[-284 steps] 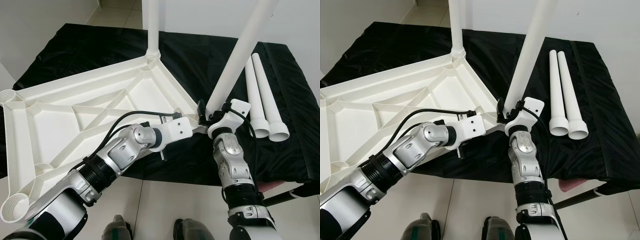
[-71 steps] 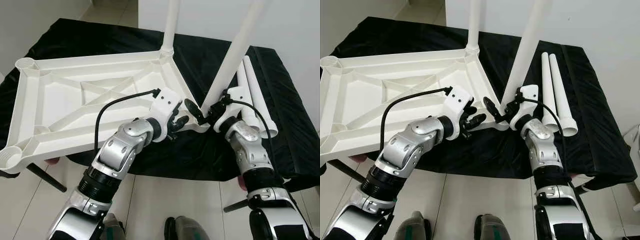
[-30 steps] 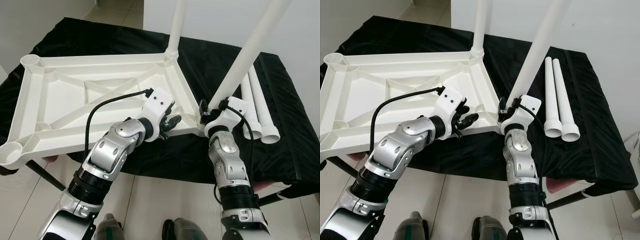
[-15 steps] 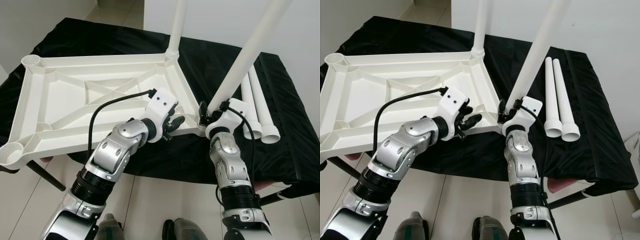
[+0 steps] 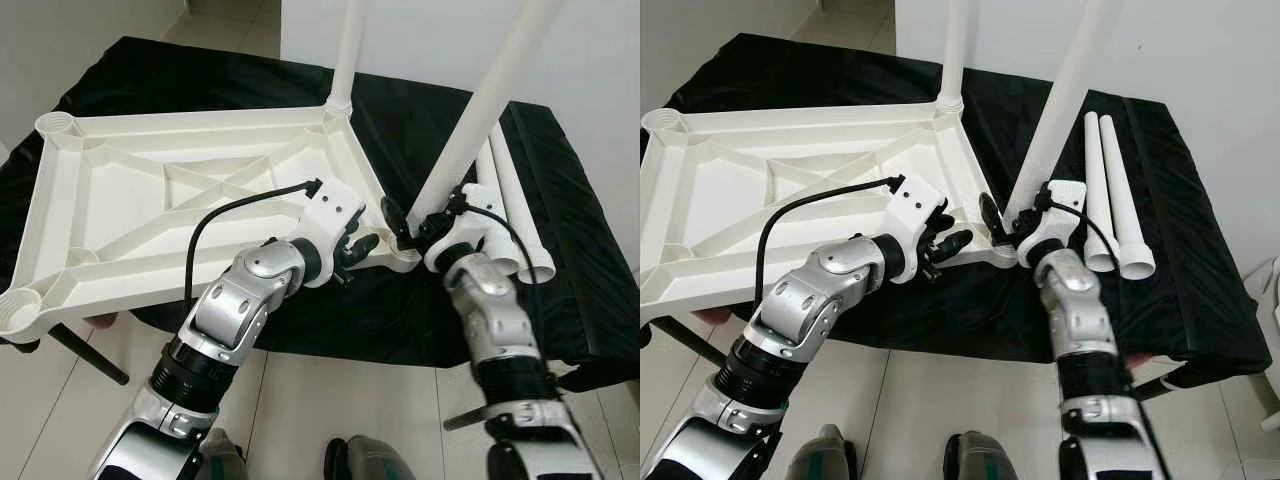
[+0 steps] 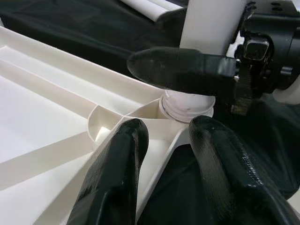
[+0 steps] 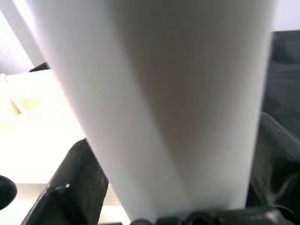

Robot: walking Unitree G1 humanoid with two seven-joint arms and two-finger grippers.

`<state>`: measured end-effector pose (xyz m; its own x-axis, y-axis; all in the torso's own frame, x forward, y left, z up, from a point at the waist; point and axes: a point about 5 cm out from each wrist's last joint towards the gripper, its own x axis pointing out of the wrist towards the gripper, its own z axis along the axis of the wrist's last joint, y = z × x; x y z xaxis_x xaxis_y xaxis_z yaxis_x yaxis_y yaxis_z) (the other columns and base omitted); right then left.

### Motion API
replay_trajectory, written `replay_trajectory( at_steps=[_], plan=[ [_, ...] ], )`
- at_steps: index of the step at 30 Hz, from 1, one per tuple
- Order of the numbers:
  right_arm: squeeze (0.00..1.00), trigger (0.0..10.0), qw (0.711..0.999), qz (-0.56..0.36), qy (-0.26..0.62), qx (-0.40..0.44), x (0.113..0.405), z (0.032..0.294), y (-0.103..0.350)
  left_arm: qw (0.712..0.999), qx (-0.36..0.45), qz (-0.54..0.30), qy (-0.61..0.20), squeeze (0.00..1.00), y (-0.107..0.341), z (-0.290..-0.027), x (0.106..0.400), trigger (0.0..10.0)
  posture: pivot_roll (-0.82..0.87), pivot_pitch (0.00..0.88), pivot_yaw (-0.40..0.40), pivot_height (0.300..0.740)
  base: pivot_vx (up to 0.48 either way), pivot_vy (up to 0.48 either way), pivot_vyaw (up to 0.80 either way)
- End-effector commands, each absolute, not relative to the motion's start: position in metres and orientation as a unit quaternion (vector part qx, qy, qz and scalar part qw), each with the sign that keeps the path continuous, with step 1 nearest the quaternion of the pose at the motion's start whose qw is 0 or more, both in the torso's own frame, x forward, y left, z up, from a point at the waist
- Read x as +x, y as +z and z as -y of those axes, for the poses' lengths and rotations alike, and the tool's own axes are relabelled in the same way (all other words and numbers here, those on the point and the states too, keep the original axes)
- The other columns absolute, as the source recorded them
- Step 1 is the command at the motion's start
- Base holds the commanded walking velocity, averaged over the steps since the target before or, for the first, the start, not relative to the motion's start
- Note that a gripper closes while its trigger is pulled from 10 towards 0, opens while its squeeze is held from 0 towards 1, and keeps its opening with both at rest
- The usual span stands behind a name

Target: Building children table

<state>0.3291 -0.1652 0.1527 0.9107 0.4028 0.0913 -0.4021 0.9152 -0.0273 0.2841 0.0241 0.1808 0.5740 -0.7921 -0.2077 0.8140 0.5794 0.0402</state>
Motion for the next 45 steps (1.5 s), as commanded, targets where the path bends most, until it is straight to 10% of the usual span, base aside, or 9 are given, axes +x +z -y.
replay_trajectory(
  at_steps=[1,10,11,13,14,15,32,45],
  plan=[
    [0.0,10.0,0.971,0.039,0.237,-0.012,0.331,0.166,0.149,0.879,0.073,-0.081,-0.465,0.0,0.182,-0.02,0.281,10.0,-0.03,0.0,-0.056,0.74,0.0,0.0,0.0],
    [0.0,10.0,0.954,0.019,0.299,-0.035,0.34,0.176,0.146,0.878,0.076,-0.082,-0.465,0.0,0.18,-0.019,0.281,10.0,-0.03,0.0,-0.055,0.74,0.0,0.0,0.0],
    [0.0,5.8,0.952,0.014,0.304,-0.035,0.341,0.177,0.145,0.878,0.076,-0.082,-0.465,0.0,0.18,-0.019,0.282,10.0,-0.02,0.0,-0.056,0.74,0.0,0.0,0.0],
    [0.0,5.8,0.952,0.014,0.304,-0.035,0.341,0.177,0.145,0.878,0.076,-0.082,-0.465,0.0,0.18,-0.019,0.282,10.0,-0.02,0.0,-0.056,0.74,0.0,0.0,0.0],
    [0.0,4.2,0.952,0.011,0.304,-0.035,0.342,0.177,0.144,0.879,0.076,-0.082,-0.464,0.0,0.18,-0.019,0.281,10.0,-0.02,0.0,-0.056,0.74,0.0,0.0,0.0],
    [0.0,0.0,0.953,0.006,0.301,-0.034,0.342,0.178,0.142,0.879,0.075,-0.082,-0.464,0.0,0.181,-0.019,0.281,10.0,-0.02,0.0,-0.056,0.74,0.0,0.0,0.0],
    [0.0,0.0,0.966,-0.029,0.255,-0.019,0.344,0.183,0.13,0.879,0.071,-0.084,-0.465,0.0,0.181,-0.018,0.279,10.0,-0.03,0.021,-0.055,0.74,0.0,0.0,0.0],
    [0.0,0.0,0.998,-0.003,0.05,0.05,0.315,0.158,0.117,0.878,0.068,-0.087,-0.465,0.0,0.18,-0.02,0.277,10.0,-0.04,0.025,-0.052,0.74,0.0,0.0,0.0]
  ],
)
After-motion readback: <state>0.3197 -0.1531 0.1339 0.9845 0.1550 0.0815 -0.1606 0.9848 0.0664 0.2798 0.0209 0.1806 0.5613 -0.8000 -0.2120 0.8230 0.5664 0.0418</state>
